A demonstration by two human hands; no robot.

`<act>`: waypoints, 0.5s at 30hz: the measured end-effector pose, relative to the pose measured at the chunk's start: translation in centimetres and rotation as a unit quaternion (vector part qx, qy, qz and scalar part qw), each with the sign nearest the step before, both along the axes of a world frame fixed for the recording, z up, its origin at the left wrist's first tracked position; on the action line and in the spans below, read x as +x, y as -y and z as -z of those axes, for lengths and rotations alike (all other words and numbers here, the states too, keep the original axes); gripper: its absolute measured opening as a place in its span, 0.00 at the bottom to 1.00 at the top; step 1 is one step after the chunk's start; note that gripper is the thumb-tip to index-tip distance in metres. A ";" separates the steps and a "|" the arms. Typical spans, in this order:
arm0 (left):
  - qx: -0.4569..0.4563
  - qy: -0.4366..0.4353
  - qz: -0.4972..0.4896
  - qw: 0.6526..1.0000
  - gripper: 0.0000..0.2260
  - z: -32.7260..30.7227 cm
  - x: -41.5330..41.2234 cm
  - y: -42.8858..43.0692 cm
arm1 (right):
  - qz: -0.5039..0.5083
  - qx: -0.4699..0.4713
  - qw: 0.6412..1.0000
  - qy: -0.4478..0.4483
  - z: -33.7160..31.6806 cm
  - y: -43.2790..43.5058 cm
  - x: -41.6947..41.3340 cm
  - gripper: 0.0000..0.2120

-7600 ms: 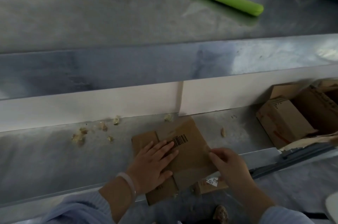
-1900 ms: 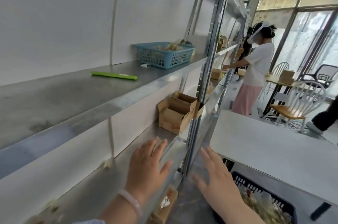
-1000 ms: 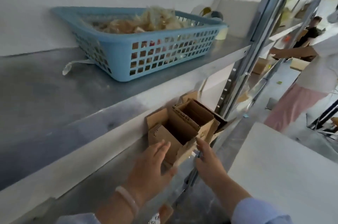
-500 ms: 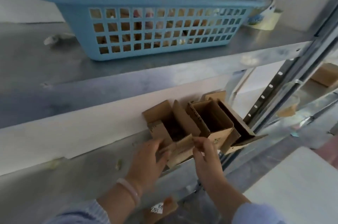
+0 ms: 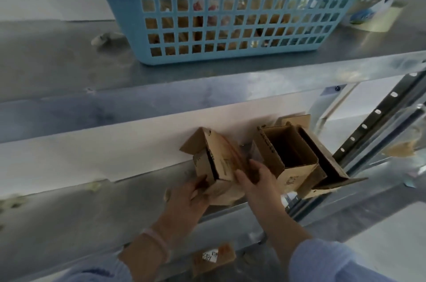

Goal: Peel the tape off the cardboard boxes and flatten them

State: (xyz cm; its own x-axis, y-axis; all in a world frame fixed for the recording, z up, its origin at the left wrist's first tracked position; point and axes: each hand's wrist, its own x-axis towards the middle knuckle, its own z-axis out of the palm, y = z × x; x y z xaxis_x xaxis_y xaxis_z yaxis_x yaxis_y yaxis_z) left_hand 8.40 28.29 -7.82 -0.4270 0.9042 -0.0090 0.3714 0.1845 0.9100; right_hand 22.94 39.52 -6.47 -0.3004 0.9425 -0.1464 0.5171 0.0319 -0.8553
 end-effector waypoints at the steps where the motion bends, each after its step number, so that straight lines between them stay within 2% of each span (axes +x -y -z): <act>1: -0.004 0.000 0.020 1.000 0.10 -0.3 0.1 0.1 | -0.003 -0.020 1.000 0.020 0.1 -0.2 -0.2 0.35; 3: -0.044 -0.011 0.029 0.999 0.07 0.3 0.1 0.3 | -0.029 -0.066 0.997 0.009 0.4 -0.6 -0.6 0.52; 4: -0.080 -0.023 0.026 0.996 0.07 0.7 0.0 0.6 | -0.046 -0.092 0.995 -0.016 0.2 -0.7 -0.8 0.56; 5: -0.110 -0.030 0.027 0.993 0.08 1.7 -0.1 1.0 | -0.060 -0.115 0.991 -0.037 0.2 -0.7 -0.9 0.55; 7: -0.156 -0.015 0.059 0.986 0.15 2.4 -0.2 1.8 | -0.080 -0.144 0.985 -0.048 0.2 -0.4 -1.0 0.41; 8: -0.169 -0.007 0.077 0.983 0.20 2.7 -0.2 2.0 | -0.084 -0.139 0.986 -0.040 0.5 -0.4 -1.1 0.36; 10: -0.156 -0.007 0.101 0.983 0.26 3.1 -0.6 2.1 | -0.089 -0.105 0.990 -0.025 0.6 -0.3 -1.1 0.33; 12: -0.134 -0.036 0.105 0.985 0.23 3.0 -1.0 2.3 | -0.110 -0.068 0.991 -0.013 -0.3 -0.5 -1.2 0.32; 13: -0.125 -0.014 0.082 0.989 0.20 3.0 -1.3 2.4 | -0.124 -0.050 0.991 -0.004 -0.6 -0.7 -1.1 0.31; 15: -0.089 0.102 -0.029 0.990 0.12 1.9 -1.6 2.8 | -0.156 -0.017 0.987 0.017 -1.2 -1.1 -0.8 0.31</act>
